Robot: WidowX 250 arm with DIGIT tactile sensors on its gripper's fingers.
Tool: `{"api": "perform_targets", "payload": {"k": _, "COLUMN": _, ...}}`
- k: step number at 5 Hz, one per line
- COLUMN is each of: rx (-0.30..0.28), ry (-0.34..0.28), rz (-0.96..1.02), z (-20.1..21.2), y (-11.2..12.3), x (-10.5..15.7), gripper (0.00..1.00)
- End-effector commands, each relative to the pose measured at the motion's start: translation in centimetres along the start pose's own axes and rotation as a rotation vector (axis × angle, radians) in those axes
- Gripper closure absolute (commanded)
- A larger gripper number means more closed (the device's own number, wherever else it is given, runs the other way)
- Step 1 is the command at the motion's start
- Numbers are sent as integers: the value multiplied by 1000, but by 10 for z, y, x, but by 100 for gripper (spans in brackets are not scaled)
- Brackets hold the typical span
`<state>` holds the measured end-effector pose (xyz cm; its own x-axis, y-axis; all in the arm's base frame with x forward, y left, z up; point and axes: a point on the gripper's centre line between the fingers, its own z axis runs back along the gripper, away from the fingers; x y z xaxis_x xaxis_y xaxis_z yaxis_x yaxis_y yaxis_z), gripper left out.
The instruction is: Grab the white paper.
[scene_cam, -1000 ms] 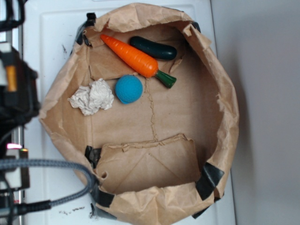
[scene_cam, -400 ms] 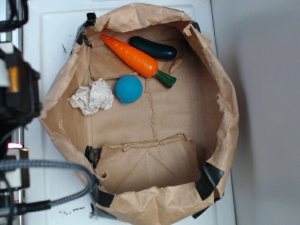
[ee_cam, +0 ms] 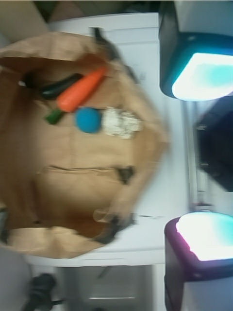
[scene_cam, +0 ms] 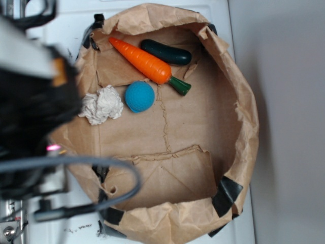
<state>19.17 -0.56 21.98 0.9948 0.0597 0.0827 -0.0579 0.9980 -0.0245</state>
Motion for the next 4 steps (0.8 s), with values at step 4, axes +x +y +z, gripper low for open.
{"api": "perform_targets", "payload": {"k": 4, "rx": 179, "ry": 73, "rz": -180, "z": -98, "y": 42, "x": 47, "gripper": 0}}
